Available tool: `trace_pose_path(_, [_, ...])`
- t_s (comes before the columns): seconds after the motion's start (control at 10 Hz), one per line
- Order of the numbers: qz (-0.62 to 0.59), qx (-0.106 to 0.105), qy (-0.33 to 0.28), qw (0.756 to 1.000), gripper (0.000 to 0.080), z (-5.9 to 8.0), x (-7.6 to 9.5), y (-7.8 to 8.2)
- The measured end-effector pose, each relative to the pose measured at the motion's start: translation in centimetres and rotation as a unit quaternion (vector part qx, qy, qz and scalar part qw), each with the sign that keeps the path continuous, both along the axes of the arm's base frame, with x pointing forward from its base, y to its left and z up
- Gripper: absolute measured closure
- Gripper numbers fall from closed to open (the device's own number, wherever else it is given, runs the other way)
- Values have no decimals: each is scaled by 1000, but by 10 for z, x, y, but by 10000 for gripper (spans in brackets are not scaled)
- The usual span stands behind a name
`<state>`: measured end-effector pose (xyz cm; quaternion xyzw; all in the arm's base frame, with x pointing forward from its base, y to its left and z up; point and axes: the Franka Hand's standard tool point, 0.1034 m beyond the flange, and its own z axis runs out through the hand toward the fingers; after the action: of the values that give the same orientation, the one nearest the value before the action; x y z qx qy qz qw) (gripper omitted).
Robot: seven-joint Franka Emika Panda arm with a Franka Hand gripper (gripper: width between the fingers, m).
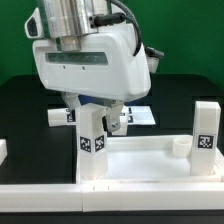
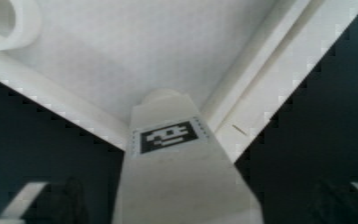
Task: Assemble desk
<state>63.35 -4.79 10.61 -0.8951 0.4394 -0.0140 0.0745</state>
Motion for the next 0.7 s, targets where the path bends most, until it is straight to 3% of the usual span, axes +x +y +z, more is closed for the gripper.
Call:
trace_pose_path(0.1, [-23,3,3,1000,284,0,0,0])
trace_pose_path(0.2, [-91,10,10,996,422,0,1,0])
trace_pose_path(0.3, [-154,17,23,988,509,0,-2,-2])
trace_pose_path(0.4, [-235,31,31,971,509,-1,-2,-3])
trace_pose_path(0.7, [-446,82,55,890,510,0,1,-1])
